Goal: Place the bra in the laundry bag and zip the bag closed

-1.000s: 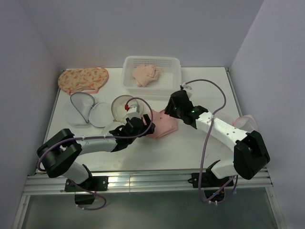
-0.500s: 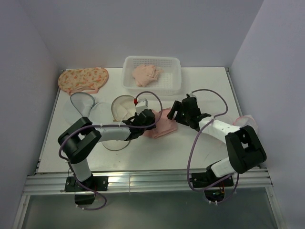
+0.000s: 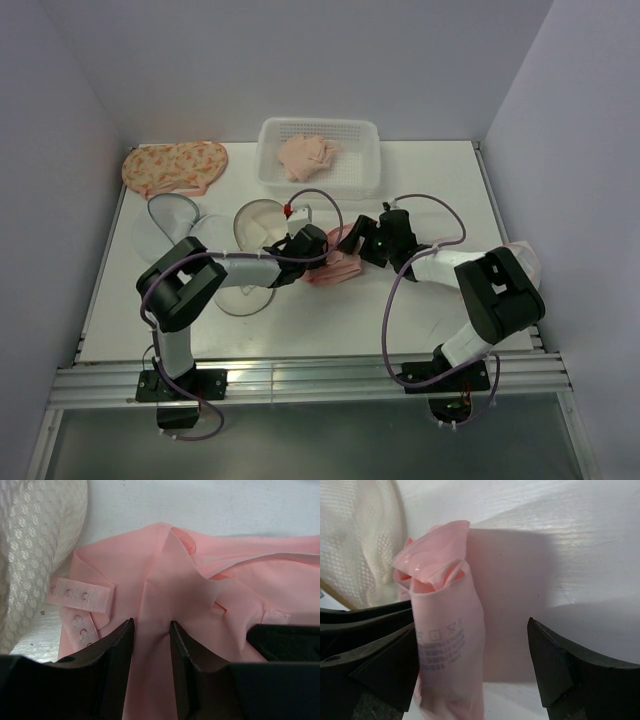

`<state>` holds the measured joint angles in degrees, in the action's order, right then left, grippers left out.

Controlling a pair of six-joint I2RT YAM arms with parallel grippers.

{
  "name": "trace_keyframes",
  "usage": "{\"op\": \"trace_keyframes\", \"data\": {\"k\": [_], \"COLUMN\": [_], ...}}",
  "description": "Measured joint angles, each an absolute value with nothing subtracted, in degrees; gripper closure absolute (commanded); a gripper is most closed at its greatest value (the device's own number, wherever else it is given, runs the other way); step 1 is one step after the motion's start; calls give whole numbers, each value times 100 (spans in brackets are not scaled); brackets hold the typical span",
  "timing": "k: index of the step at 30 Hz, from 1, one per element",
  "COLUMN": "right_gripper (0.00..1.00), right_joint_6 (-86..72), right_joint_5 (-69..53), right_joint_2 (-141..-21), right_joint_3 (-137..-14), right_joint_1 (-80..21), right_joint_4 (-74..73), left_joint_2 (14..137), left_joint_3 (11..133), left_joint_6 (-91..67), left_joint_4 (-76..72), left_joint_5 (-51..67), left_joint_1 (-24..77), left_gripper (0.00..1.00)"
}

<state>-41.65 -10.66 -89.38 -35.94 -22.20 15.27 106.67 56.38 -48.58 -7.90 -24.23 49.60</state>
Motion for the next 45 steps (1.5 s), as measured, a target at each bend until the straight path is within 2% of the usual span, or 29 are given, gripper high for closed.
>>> {"op": "trace_keyframes", "data": {"k": [26,32,35,36,38,39,41,42,45], "right_gripper": [14,19,29,41,53,61,70,82,99], "right_joint_6": [-4729,-4729,-4727,-4722,-4716,-4716,-4700,-4698,-4678], "right_joint_5": [-1332,-1337,-1337,-1337,-1323,-1308,-1264,-1225,-1122], "right_joint_2": [-8567,-8757,-8906,-8941,-8973,-8986,-8997,-8995,-8995], "right_joint_3": [-3192,-3218,-3238,-3238,-3240,-3240,-3242,-3242,-3247], "right_joint_1": [-2265,-2447,-2491,-2502,-2517,-2526,-2523,-2526,-2526], "right_joint_4": [2137,2176,2174,2163,2147,2139,2117,2093,2010], "left_joint_2": [10678,10678,10678,10678,10678,10678,10678,10678,10645], "left_joint_3": [5638,5638,5638,5638,5638,5638,5638,5638,5621], "left_joint_6": [-4847,-4823,-4781,-4770,-4766,-4766,-4766,-4766,-4766], "left_joint_4": [-895,-895,-897,-897,-895,-893,-893,-893,-910], "left_joint_5": [-2169,-2165,-2158,-2154,-2139,-2132,-2128,-2128,-2106], "left_joint_1": [4952,4952,4952,4952,4952,4950,4947,4947,4947], "left_gripper": [59,58,58,58,58,58,58,58,53]}}
